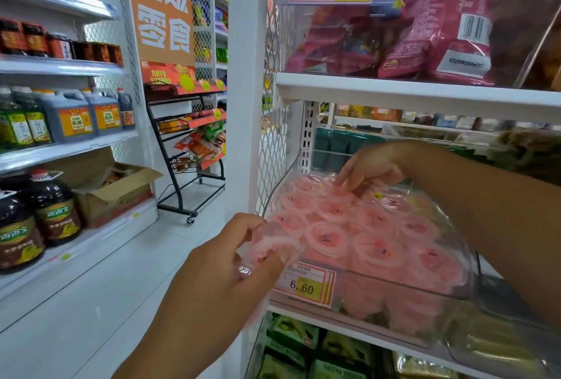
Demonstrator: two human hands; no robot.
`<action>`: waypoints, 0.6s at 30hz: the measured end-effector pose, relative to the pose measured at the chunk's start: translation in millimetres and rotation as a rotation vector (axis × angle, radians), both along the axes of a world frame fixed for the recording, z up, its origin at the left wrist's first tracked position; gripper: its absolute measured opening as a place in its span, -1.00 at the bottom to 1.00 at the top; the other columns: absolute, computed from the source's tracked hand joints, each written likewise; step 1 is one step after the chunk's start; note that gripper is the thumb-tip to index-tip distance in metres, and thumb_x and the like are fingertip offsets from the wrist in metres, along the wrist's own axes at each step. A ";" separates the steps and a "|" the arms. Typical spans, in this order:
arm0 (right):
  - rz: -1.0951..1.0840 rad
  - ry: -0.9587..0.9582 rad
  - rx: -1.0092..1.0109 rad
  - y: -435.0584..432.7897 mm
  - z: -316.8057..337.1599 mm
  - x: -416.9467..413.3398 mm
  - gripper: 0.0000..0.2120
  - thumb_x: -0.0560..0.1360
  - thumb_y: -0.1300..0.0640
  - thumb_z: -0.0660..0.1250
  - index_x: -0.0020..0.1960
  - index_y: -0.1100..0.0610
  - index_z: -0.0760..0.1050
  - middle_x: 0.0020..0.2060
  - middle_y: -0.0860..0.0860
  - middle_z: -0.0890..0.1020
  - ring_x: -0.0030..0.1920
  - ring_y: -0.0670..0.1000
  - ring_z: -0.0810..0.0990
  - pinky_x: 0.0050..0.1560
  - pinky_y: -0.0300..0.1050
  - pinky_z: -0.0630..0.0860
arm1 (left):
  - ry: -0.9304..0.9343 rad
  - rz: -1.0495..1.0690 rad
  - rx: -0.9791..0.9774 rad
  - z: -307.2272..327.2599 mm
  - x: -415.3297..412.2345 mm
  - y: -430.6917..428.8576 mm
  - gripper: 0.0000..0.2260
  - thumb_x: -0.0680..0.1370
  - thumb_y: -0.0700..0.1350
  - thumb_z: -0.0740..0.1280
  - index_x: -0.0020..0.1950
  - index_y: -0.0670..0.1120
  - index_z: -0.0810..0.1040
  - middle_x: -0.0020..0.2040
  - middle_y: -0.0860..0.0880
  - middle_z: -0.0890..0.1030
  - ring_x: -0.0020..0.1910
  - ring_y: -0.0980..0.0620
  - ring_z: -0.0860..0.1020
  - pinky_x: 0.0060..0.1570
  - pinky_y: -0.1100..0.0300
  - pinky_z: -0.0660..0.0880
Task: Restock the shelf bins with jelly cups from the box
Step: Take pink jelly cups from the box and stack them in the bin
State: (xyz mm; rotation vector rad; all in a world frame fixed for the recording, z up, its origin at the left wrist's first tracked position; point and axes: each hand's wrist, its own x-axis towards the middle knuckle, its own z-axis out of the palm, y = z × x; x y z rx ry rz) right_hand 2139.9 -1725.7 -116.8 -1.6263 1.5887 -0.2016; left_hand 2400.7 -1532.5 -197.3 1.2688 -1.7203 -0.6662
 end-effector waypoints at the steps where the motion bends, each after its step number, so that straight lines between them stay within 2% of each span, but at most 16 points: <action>1: -0.012 -0.019 -0.016 0.3 -2.3 1.5 -0.78 0.53 0.43 0.25 0.15 0.29 0.51 -0.06 0.19 0.65 -0.19 0.06 0.64 -0.07 -0.10 0.59 | -0.009 0.010 -0.005 -0.2 -0.7 -0.4 -0.69 0.36 0.37 0.23 0.00 0.27 0.43 -0.19 0.24 0.63 -0.29 0.12 0.63 -0.15 0.01 0.58; 3: -0.017 -0.047 -0.065 2.3 -5.6 6.1 -0.73 0.53 0.43 0.25 0.22 0.32 0.47 0.04 0.17 0.61 -0.10 0.09 0.65 0.09 -0.01 0.57 | -0.037 0.029 -0.020 0.4 -3.0 -1.1 -0.68 0.35 0.38 0.20 0.00 0.28 0.43 -0.16 0.28 0.62 -0.29 0.17 0.61 -0.15 0.06 0.57; 7: -0.011 -0.017 -0.144 9.0 -7.4 9.5 -0.65 0.52 0.41 0.29 0.30 0.29 0.44 0.21 0.18 0.53 -0.08 0.10 0.65 0.09 0.00 0.59 | -0.084 0.057 -0.046 2.2 -9.8 -5.1 -0.67 0.37 0.41 0.17 0.03 0.29 0.44 -0.11 0.33 0.60 -0.21 0.28 0.58 -0.14 0.10 0.56; 10: 0.094 0.280 -0.391 24.5 3.4 5.7 -0.68 0.54 0.24 0.33 0.29 0.10 0.49 0.18 0.02 0.55 0.06 0.00 0.58 0.12 -0.09 0.51 | -0.112 0.081 -0.070 4.4 -14.8 -8.7 -0.65 0.41 0.43 0.17 0.06 0.29 0.45 -0.08 0.34 0.60 -0.17 0.28 0.58 -0.09 0.05 0.57; 11: 0.124 0.314 -0.476 32.7 9.6 5.5 -0.71 0.55 0.21 0.33 0.26 0.03 0.50 0.16 -0.06 0.56 0.12 -0.02 0.56 0.18 -0.10 0.47 | -0.127 0.089 -0.083 6.0 -17.1 -10.0 -0.65 0.42 0.43 0.17 0.07 0.28 0.45 -0.07 0.32 0.60 -0.17 0.27 0.58 -0.08 0.05 0.56; 12: 0.157 0.244 -0.506 42.9 15.7 5.6 -0.73 0.54 0.21 0.33 0.21 0.01 0.52 0.15 -0.07 0.57 0.15 -0.02 0.56 0.23 -0.09 0.47 | -0.156 0.097 -0.099 8.4 -20.3 -11.7 -0.65 0.43 0.43 0.16 0.07 0.27 0.44 -0.07 0.31 0.60 -0.16 0.26 0.58 -0.07 0.05 0.56; 13: 0.189 0.075 -0.468 55.5 21.9 6.0 -0.74 0.52 0.26 0.34 0.18 0.03 0.53 0.15 -0.01 0.61 0.15 -0.01 0.58 0.21 -0.09 0.51 | -0.195 0.105 -0.118 11.7 -24.0 -13.3 -0.64 0.43 0.42 0.14 0.09 0.27 0.43 -0.08 0.29 0.60 -0.16 0.26 0.58 -0.07 0.06 0.56; 15: 0.305 -0.309 -0.253 83.0 32.7 6.0 -0.69 0.47 0.40 0.34 0.18 0.17 0.51 0.19 0.14 0.60 0.11 0.06 0.62 0.11 -0.12 0.58 | -0.271 0.127 -0.152 19.2 -32.4 -18.2 -0.61 0.41 0.40 0.10 0.12 0.26 0.42 -0.10 0.24 0.60 -0.16 0.24 0.56 -0.09 0.07 0.55; 16: 0.385 -0.406 -0.163 95.5 36.3 6.6 -0.65 0.44 0.44 0.34 0.20 0.23 0.47 0.20 0.17 0.59 0.10 0.10 0.62 0.08 -0.11 0.59 | -0.291 0.133 -0.170 23.0 -37.2 -21.3 -0.63 0.43 0.39 0.10 0.12 0.26 0.42 -0.12 0.22 0.59 -0.17 0.24 0.56 -0.10 0.08 0.54; 18: 0.491 -0.409 -0.168 111.2 35.9 8.8 -0.63 0.41 0.44 0.38 0.18 0.27 0.46 0.11 0.13 0.62 0.05 0.14 0.60 0.05 -0.10 0.57 | -0.313 0.129 -0.198 29.6 -47.8 -28.6 -0.69 0.48 0.35 0.15 0.11 0.25 0.41 -0.16 0.19 0.57 -0.18 0.24 0.54 -0.15 0.12 0.53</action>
